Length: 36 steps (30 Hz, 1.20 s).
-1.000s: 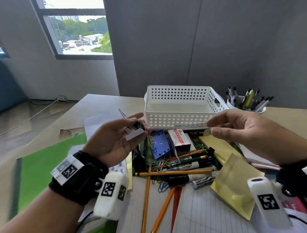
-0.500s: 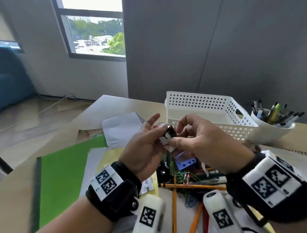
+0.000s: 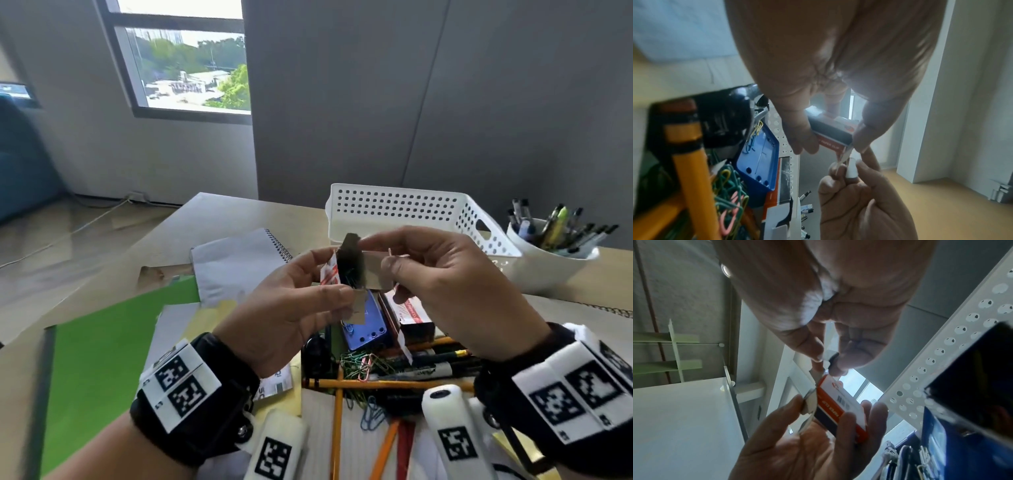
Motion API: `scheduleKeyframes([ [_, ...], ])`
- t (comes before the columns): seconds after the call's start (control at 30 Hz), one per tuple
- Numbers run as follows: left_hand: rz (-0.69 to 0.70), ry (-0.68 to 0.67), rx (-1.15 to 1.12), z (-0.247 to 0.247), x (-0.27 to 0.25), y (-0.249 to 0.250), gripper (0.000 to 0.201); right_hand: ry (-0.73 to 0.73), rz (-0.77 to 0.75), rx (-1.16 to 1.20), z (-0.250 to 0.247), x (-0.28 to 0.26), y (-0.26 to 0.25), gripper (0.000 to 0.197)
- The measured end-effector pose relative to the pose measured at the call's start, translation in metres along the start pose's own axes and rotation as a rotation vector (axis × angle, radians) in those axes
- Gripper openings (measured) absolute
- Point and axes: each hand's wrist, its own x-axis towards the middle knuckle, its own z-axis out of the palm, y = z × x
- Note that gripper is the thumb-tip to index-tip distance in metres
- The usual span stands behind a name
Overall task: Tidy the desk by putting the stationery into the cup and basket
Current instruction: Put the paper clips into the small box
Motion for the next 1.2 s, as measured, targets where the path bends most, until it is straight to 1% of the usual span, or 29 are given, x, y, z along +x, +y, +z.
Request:
scheduleKeyframes([
  [0.1, -0.009, -0.011, 0.002, 0.0, -0.001, 0.001, 0.064, -0.025, -0.042, -0.061, 0.003, -0.004, 0.0, 0.033],
  [0.17, -0.025, -0.065, -0.025, 0.0, -0.002, 0.003, 0.068, -0.03, -0.038, -0.077, 0.004, -0.004, 0.001, 0.033],
  [0.27, -0.075, -0.152, -0.013, 0.003, -0.005, 0.005, 0.064, -0.032, 0.015, -0.03, 0.004, -0.002, 0.003, 0.032],
  [0.37, -0.104, -0.18, 0.032, 0.005, -0.007, 0.006, 0.059, -0.079, 0.059, 0.027, 0.003, -0.001, 0.01, 0.032],
  [0.43, -0.087, -0.18, 0.062, 0.003, -0.006, 0.006, 0.058, -0.089, 0.083, 0.11, 0.003, -0.001, 0.011, 0.029],
  [0.5, -0.038, -0.167, 0.091, -0.001, -0.006, 0.006, 0.056, -0.085, 0.088, 0.174, 0.004, 0.0, 0.008, 0.021],
  [0.53, -0.014, -0.152, 0.101, -0.003, -0.005, 0.008, 0.054, -0.078, 0.095, 0.187, 0.006, 0.0, 0.006, 0.02],
  [0.6, 0.034, -0.113, 0.088, -0.007, -0.005, 0.013, 0.05, -0.045, 0.117, 0.171, 0.008, 0.002, 0.008, 0.033],
  [0.63, 0.058, -0.096, 0.074, -0.008, -0.005, 0.016, 0.049, -0.033, 0.116, 0.13, 0.008, 0.004, 0.009, 0.034],
  [0.67, 0.08, -0.076, 0.067, -0.01, -0.005, 0.019, 0.048, -0.041, 0.113, 0.067, 0.009, 0.004, 0.009, 0.029],
  [0.7, 0.102, -0.049, 0.067, -0.011, -0.006, 0.022, 0.048, -0.088, 0.1, -0.025, 0.009, 0.005, 0.009, 0.018],
  [0.73, 0.121, -0.02, 0.075, -0.012, -0.005, 0.023, 0.049, -0.173, 0.092, -0.141, 0.009, 0.005, 0.007, 0.008],
  [0.77, 0.133, 0.005, 0.085, -0.014, -0.005, 0.024, 0.05, -0.291, 0.094, -0.288, 0.009, 0.004, 0.004, 0.008],
  [0.83, 0.142, 0.04, 0.099, -0.015, -0.005, 0.023, 0.052, -0.529, 0.126, -0.649, 0.012, 0.004, -0.005, 0.022],
  [0.9, 0.139, 0.062, 0.1, -0.016, -0.005, 0.023, 0.051, -0.666, 0.109, -0.95, 0.019, 0.004, -0.013, 0.04],
  [0.93, 0.131, 0.068, 0.092, -0.015, -0.005, 0.023, 0.047, -0.706, 0.074, -1.039, 0.022, 0.003, -0.016, 0.047],
  [1.0, 0.115, 0.092, 0.074, -0.014, -0.006, 0.025, 0.04, -0.763, 0.011, -1.143, 0.03, 0.001, -0.016, 0.053],
  [1.07, 0.114, 0.135, 0.082, -0.012, -0.007, 0.027, 0.046, -0.799, -0.048, -1.217, 0.036, -0.001, -0.011, 0.054],
  [1.1, 0.119, 0.147, 0.092, -0.011, -0.006, 0.026, 0.046, -0.813, -0.07, -1.25, 0.038, -0.002, -0.008, 0.054],
  [1.2, 0.123, 0.146, 0.123, -0.01, -0.006, 0.026, 0.04, -0.78, -0.085, -1.244, 0.04, -0.001, -0.002, 0.047],
])
